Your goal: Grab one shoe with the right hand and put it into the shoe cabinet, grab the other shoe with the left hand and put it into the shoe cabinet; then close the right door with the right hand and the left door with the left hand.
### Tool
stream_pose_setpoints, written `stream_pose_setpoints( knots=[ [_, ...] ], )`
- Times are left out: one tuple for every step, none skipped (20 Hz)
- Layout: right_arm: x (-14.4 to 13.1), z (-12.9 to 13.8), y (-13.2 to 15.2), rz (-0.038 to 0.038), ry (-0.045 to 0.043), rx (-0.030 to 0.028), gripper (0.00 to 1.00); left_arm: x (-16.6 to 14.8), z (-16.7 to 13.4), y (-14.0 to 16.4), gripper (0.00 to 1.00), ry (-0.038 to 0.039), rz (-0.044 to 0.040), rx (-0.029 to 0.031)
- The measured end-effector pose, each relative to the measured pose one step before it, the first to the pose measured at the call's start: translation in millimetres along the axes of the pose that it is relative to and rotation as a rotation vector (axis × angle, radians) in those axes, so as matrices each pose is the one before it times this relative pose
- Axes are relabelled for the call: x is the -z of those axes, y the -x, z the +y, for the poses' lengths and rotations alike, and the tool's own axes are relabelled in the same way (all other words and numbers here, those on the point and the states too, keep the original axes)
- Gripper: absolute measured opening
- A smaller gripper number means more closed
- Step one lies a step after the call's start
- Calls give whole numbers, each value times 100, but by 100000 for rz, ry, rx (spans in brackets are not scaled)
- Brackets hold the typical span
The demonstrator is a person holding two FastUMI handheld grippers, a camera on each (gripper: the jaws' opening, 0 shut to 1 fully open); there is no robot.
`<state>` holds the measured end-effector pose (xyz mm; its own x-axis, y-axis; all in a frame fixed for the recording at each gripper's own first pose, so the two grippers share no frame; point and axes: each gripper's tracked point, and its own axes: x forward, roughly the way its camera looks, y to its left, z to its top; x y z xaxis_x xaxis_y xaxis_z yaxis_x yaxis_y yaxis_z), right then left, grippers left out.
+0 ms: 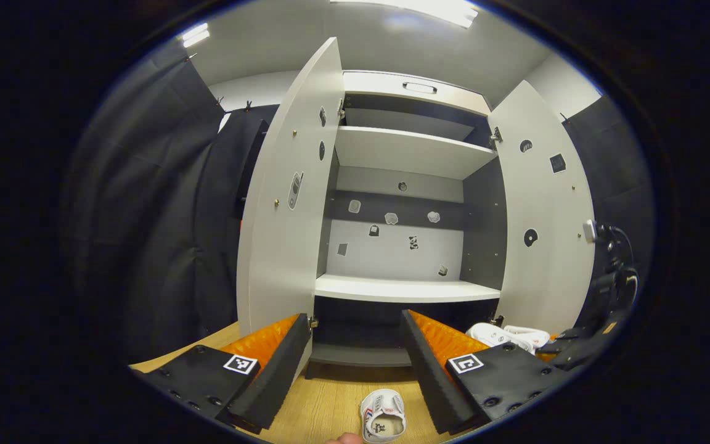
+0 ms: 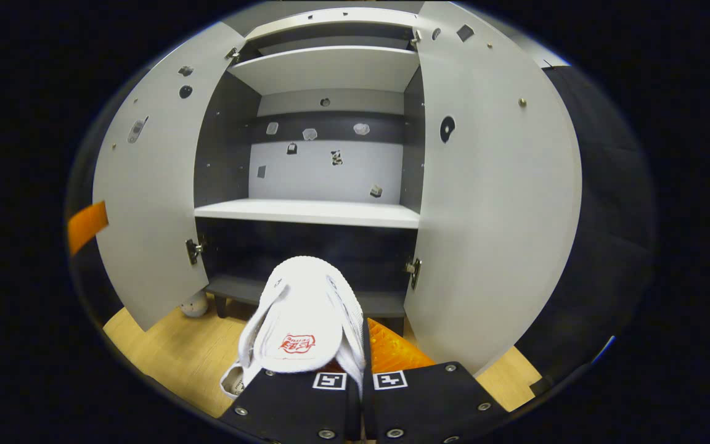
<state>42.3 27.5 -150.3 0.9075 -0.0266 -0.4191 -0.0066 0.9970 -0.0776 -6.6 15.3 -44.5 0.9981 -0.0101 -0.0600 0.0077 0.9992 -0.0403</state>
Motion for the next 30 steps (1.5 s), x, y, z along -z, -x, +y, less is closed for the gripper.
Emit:
stream_pose_setpoints(
  knots=[
    [-2444, 141, 84, -2406, -744, 59, 1, 114, -201, 9, 96, 140, 272, 638],
    [-2092, 373, -218, -1618, -1276, -458, 2, 264, -168, 142, 96, 446, 330, 743],
    [-2210, 337, -587, -1947, -1655, -272, 1, 103, -180, 168, 96, 485, 231, 428],
    [-2219, 159, -1024, -2493, -318, -47, 1, 85, -89, 106, 96, 403, 152, 423],
    [-1912, -24, -1259, -2145, 592, 1322, 1, 149, 4, 44, 96, 96, 191, 124],
    [-1529, -112, -1621, -1647, 1052, 1549, 1, 61, 36, 112, 96, -296, 72, -30],
    [-1398, 100, -1787, -974, 1094, 921, 1, -54, 82, 210, 96, -567, -66, -238],
    [-1307, 193, -1836, -732, 243, 417, 1, 39, 214, 178, 96, -411, -86, -368],
    [-878, 236, -2099, 152, -51, 488, 1, -69, 180, 83, 96, 68, 76, -258],
    [-609, 235, -2015, 746, 63, 441, 1, 99, 168, 35, 96, 394, 265, -60],
    [-530, 235, -1972, 816, 518, 791, 1, 204, 248, 21, 96, 331, 452, -617],
    [-391, 65, -1941, 810, 1192, 1085, 1, 126, 382, -87, 96, 261, 474, -729],
    [-122, 86, -1911, 1052, 1795, 1627, 1, 113, 305, 97, 96, 164, 309, -896],
    [183, 95, -2000, 1530, 1353, 1658, 1, 53, 381, 75, 96, 48, 144, -899],
    [260, 228, -1671, 2089, 199, 1114, 1, 0, 403, 32, 96, 129, 177, -854],
    [345, 341, -1744, 2434, -9, 452, 1, 160, 286, -76, 96, 115, 449, -494],
    [416, 221, -1538, 2084, 581, 519, 1, 100, 266, -39, 96, -47, 517, -427],
    [574, 19, -1454, 2856, 923, 1220, 1, 106, 242, -52, 96, -283, 486, -433],
    [413, 198, -1216, 2365, 137, 1244, 1, 62, 336, 49, 96, -368, -38, -996],
    [361, 330, -1094, 2076, 478, 434, 1, 82, 217, -21, 96, -92, -6, -588],
    [390, 278, -967, 1854, 370, 341, 1, 123, 175, 19, 96, 124, 405, -448],
    [445, 60, -755, 2234, 227, 712, 1, 240, 46, 26, 96, 352, 471, -295],
    [419, 155, -891, 2003, -24, 559, 1, 66, -15, 2, 96, 268, 459, -19],
    [278, 220, -678, 1607, 169, -52, 2, 99, 52, -15, 96, 49, 144, -212],
    [237, 149, -647, 1221, 566, 160, 2, -34, 26, 103, 96, -59, 5, -299],
    [237, 18, -536, 1165, 1147, 663, 2, 42, 59, 145, 96, 75, 83, -309],
    [199, -16, -505, 1148, 1063, 838, 1, 63, 49, 91, 96, 263, 154, -146],
    [179, 118, -211, 1167, 450, -77, 2, 23, 76, 31, 96, 84, 125, -187],
    [362, 227, -515, 1199, -341, -979, 3, 38, 219, 3, 96, -88, -179, -736],
    [223, 175, -193, 1290, -1339, -1279, 4, 64, 250, -26, 96, 111, 11, -554]
  ],
)
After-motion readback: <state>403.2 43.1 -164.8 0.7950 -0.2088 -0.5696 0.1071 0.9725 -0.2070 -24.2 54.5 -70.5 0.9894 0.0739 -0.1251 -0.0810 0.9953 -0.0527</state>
